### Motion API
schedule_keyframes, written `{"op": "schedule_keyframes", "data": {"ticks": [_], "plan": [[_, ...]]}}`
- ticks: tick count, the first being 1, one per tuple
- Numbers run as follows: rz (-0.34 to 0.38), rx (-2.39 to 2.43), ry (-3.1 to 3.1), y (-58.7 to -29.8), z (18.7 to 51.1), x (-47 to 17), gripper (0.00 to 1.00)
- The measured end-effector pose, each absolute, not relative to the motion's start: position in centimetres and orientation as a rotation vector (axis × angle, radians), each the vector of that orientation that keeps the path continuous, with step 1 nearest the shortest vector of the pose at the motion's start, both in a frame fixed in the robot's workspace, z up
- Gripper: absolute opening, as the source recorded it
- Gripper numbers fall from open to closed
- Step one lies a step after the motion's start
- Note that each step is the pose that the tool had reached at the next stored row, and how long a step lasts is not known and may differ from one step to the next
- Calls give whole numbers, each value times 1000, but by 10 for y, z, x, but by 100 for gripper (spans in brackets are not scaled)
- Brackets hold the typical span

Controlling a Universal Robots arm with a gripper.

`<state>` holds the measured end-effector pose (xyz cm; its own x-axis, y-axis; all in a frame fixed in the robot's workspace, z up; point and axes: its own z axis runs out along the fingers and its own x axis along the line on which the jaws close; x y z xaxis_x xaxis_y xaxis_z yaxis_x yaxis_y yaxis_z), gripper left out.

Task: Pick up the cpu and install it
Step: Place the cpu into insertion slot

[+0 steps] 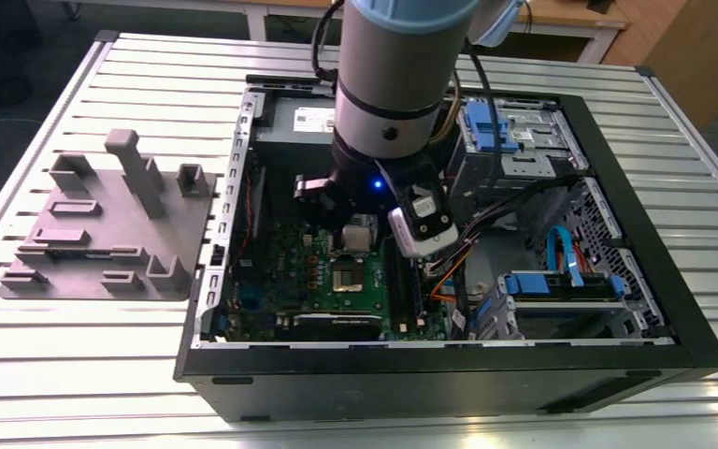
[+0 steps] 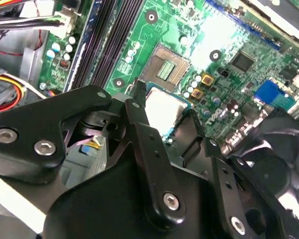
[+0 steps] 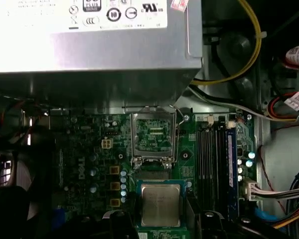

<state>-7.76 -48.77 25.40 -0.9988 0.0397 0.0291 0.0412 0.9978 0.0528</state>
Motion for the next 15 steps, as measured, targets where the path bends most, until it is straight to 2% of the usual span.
{"op": "schedule_keyframes", "data": {"ticks": [15], "plan": [[-83,-63,-3112,-491,228,-78,47]]}}
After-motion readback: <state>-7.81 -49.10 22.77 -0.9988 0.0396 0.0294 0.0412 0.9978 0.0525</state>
